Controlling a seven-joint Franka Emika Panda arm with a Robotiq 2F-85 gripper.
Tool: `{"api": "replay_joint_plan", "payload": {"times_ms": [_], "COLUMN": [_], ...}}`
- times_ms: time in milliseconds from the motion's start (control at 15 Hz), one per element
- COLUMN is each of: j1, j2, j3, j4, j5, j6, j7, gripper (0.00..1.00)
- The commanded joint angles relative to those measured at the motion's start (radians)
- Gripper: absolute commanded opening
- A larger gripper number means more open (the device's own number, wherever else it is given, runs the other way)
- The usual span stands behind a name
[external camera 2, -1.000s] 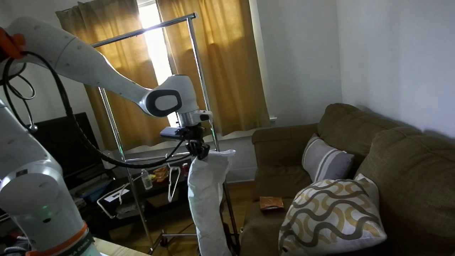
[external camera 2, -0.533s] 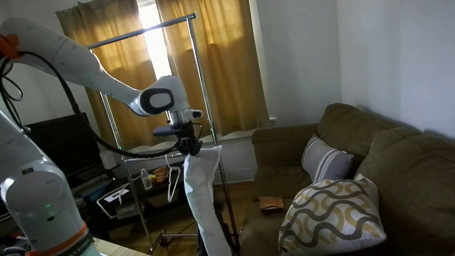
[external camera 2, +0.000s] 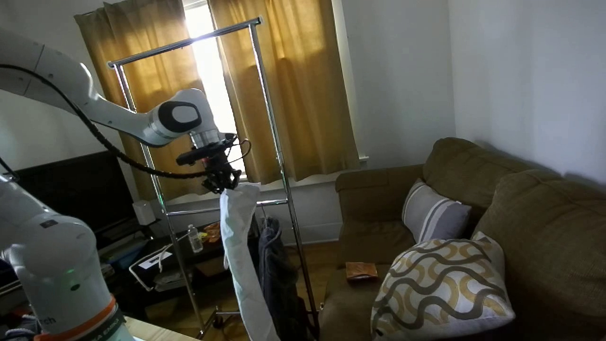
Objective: Pick up the white cloth from the couch and put it on the bottom railing
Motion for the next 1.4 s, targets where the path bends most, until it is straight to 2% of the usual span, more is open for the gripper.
{"api": "replay_joint_plan", "payload": {"times_ms": [0, 400, 467, 533, 1000, 1067, 1333], "j1": [0.091, 0.216, 0.198, 0.208, 0.204, 0.204, 0.258], "j2": [-0.046, 0.043, -0.001, 0.007, 0.01, 0.01, 0.049], "j3": [0.03, 0.091, 0.075, 0.081, 0.073, 0.073, 0.094], "j4": [0.007, 0.114, 0.07, 0.083, 0.082, 0.082, 0.186], "j5": [-0.042, -0.077, -0.048, -0.047, -0.047, -0.047, -0.042], "j6": [-0.018, 0.018, 0.001, 0.002, 0.002, 0.002, 0.039], "j7": [-0.06, -0.174, -0.13, -0.128, -0.127, -0.127, -0.21], "gripper": [0.01, 0.01, 0.01, 0.06, 0.06, 0.01, 0.01]}}
